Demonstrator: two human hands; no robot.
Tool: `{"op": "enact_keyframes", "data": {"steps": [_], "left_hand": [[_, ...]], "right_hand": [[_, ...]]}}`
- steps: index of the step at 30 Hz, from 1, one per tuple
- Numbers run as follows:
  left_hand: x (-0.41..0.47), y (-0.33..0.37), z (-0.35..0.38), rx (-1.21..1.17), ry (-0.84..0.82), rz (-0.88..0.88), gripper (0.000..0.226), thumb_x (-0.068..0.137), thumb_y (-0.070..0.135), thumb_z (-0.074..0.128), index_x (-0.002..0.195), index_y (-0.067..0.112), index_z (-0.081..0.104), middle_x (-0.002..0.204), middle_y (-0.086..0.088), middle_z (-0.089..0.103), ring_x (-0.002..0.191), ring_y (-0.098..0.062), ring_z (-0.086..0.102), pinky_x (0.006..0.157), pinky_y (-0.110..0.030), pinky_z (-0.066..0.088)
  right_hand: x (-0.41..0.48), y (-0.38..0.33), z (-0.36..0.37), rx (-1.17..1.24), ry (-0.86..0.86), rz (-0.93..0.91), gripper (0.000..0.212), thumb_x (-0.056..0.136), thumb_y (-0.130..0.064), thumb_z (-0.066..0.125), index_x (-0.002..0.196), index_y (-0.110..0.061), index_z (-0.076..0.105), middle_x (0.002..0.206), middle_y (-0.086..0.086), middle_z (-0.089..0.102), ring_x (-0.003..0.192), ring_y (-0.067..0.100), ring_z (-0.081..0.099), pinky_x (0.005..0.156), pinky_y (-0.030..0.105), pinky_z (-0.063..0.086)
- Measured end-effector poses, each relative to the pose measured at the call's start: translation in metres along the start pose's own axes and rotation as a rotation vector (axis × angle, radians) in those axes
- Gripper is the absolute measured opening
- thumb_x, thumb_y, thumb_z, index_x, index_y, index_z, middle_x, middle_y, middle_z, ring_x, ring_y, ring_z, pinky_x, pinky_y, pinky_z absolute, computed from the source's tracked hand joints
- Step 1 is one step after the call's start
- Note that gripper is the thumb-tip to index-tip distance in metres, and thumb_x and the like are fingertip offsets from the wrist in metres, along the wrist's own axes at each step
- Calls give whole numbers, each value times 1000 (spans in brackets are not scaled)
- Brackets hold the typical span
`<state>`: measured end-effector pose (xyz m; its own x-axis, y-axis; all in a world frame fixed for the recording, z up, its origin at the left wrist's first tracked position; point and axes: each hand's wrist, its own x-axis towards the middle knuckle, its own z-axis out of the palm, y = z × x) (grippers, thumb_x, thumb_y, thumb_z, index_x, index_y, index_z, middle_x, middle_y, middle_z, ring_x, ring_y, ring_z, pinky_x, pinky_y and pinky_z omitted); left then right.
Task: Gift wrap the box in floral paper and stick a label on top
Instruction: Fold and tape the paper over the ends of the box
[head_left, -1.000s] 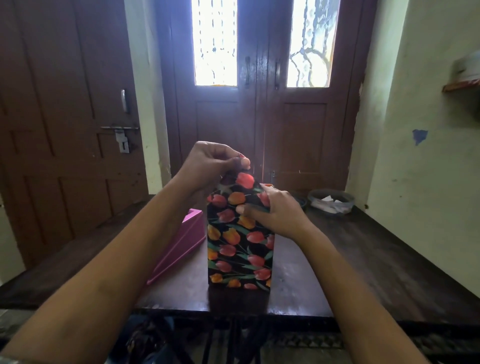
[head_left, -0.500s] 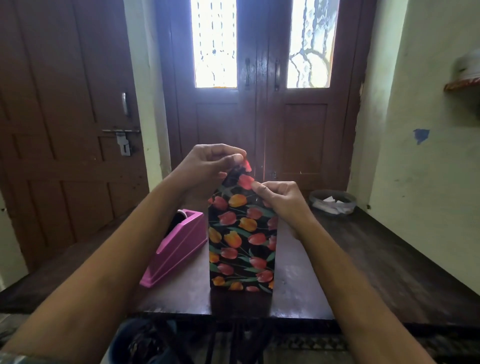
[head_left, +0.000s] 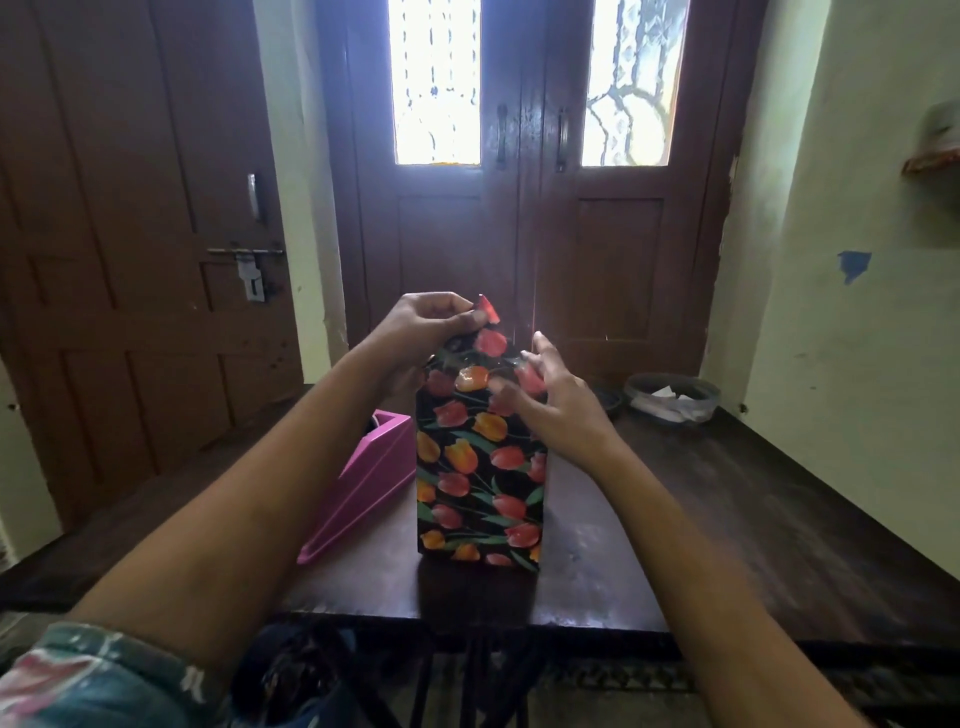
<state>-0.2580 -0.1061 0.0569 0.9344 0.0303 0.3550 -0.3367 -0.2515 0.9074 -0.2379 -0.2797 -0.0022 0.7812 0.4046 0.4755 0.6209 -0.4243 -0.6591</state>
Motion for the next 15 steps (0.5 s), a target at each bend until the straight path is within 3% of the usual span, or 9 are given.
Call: {"op": "enact_keyframes", "data": {"steps": [4, 11, 15], "left_hand": [[9, -8, -1, 148, 16, -68, 27, 79, 24, 72, 94, 1, 67, 84, -10, 67, 73, -22, 65, 64, -29, 57], [28, -20, 3, 350, -6, -158, 28, 77, 25, 75, 93, 3, 71, 90, -8, 69, 75, -16, 65, 56, -23, 50], [34, -16, 2, 414, -41, -223, 28, 72, 24, 79, 93, 8, 68, 92, -6, 67, 83, -19, 66, 67, -30, 56]], "right_hand": [[0, 3, -3, -132, -8, -39, 96, 83, -54, 56, 150, -14, 1, 147, -4, 39, 135, 18, 36, 106, 36, 31], [-3, 14, -3, -202, -15, -124, 100, 73, -66, 49, 150, -20, 6, 151, -6, 31, 137, 21, 34, 108, 36, 30], [0, 18, -4, -183, 7, -138, 90, 73, -67, 43, 148, -28, 16, 148, -8, 37, 135, 19, 38, 106, 36, 33]]}}
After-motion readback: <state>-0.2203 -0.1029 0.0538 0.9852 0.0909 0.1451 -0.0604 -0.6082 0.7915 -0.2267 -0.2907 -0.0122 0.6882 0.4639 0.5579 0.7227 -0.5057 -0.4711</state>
